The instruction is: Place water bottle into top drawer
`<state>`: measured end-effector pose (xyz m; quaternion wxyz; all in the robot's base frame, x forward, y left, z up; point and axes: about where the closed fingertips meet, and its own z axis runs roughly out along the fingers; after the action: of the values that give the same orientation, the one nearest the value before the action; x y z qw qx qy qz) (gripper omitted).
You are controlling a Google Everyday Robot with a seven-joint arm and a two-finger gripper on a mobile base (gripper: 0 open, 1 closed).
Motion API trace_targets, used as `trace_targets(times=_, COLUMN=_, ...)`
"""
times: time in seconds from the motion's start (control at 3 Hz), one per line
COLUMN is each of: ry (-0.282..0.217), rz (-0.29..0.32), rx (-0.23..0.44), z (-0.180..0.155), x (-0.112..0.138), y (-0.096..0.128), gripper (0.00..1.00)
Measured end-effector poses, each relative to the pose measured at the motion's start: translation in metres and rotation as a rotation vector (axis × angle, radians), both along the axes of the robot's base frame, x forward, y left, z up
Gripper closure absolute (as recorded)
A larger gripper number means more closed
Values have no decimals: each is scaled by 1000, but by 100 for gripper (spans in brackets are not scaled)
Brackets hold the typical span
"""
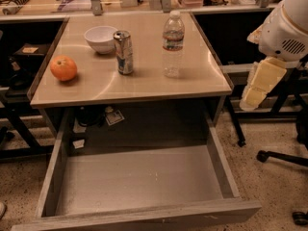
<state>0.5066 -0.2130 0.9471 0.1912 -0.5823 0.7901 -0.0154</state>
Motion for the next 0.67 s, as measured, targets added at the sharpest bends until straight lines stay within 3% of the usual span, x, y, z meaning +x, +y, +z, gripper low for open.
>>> trace_targets(times=0.33, ry=-21, rz=-16, rx=34, z=-3, x=6, y=-2, gripper=0)
trace_targets(times=0.67, ry=-81, rz=-61, rx=95, z=-3, x=33, y=-3, gripper=0)
